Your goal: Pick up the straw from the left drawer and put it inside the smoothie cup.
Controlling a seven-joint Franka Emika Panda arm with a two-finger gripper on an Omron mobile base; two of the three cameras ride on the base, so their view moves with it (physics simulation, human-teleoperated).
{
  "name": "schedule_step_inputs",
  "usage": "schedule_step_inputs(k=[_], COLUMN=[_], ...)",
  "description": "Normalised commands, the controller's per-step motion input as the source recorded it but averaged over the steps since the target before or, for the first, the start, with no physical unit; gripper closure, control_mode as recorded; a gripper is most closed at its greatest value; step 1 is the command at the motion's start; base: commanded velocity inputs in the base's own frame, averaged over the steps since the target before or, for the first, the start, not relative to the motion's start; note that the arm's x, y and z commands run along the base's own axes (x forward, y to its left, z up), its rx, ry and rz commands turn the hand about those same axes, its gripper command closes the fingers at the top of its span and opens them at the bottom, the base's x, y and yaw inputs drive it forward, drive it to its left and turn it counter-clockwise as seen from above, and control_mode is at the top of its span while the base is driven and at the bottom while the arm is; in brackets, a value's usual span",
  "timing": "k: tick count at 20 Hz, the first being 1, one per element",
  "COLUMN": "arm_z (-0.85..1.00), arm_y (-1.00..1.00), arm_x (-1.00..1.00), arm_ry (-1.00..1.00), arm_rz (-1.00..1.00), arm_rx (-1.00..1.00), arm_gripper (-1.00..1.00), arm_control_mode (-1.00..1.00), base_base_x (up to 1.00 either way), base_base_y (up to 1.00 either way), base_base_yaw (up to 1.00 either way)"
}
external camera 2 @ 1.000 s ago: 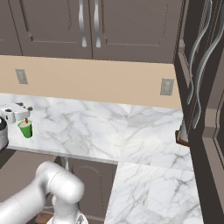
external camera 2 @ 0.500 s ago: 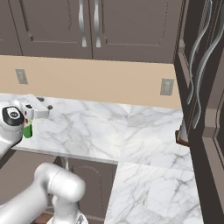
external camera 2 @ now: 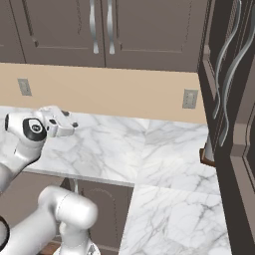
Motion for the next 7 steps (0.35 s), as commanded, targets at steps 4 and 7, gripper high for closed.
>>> schedule_step_inputs(k=[4,7], arm_z=[0.00,0.00], arm_y=[-0.45,-0.39], arm_x=[0.11,0.17], arm_ry=[0.05,0.06], arm_rz=[0.00,0.00], arm_rx=[0.03,0.00], arm_gripper=[-1.00,-1.00], arm_control_mode=[-1.00,-1.00], base_base_x=[0.00,0.00], base_base_y=[0.00,0.00], base_base_yaw=[0.00,0.00])
